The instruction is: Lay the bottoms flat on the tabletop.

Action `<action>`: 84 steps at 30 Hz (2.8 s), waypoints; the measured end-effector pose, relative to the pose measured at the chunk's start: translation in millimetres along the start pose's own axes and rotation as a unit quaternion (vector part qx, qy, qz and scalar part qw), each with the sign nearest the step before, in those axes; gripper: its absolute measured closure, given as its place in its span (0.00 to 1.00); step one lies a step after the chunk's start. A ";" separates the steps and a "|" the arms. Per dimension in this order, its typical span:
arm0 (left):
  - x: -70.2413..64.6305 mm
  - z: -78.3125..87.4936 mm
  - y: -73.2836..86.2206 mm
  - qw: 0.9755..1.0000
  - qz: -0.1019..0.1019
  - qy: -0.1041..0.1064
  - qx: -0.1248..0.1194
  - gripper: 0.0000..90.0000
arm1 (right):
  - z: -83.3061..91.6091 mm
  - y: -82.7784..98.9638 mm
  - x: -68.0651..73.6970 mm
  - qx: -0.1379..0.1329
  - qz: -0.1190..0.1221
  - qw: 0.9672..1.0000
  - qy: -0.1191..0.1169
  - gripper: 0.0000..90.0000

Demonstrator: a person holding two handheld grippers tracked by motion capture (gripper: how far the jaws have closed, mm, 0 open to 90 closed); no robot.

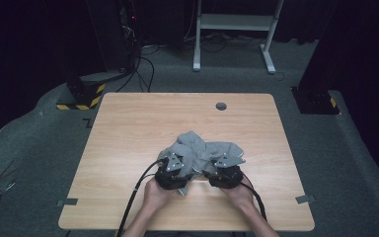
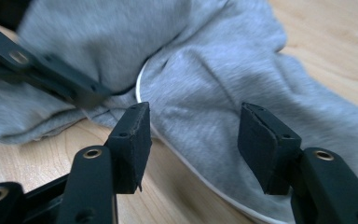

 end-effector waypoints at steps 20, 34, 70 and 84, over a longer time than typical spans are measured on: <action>21.2 26.3 8.9 0.998 0.044 -0.039 -0.015 0.90 | 11.8 -5.6 -8.3 0.002 0.013 1.000 -0.014 0.92; 42.8 39.8 30.1 0.994 0.067 -0.083 0.021 0.89 | 53.8 23.7 -56.6 0.000 -0.063 0.997 0.046 0.91; 27.8 46.5 7.2 0.994 0.002 -0.097 0.056 0.89 | 21.1 10.8 -30.1 0.098 0.030 0.994 0.032 1.00; 49.9 65.0 -10.0 0.985 0.078 -0.150 -0.041 0.47 | 29.6 -18.5 -46.3 0.000 -0.015 0.998 0.056 0.64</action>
Point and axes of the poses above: each handheld gripper's, and its own axes: z roughly backward along the jaws, y roughly out of its underside, x roughly to its left, the point moved 2 cm from there along -z, roughly forward along the jaws, and after that the axes turned 5 degrees about -x, right-handed, at the moved point
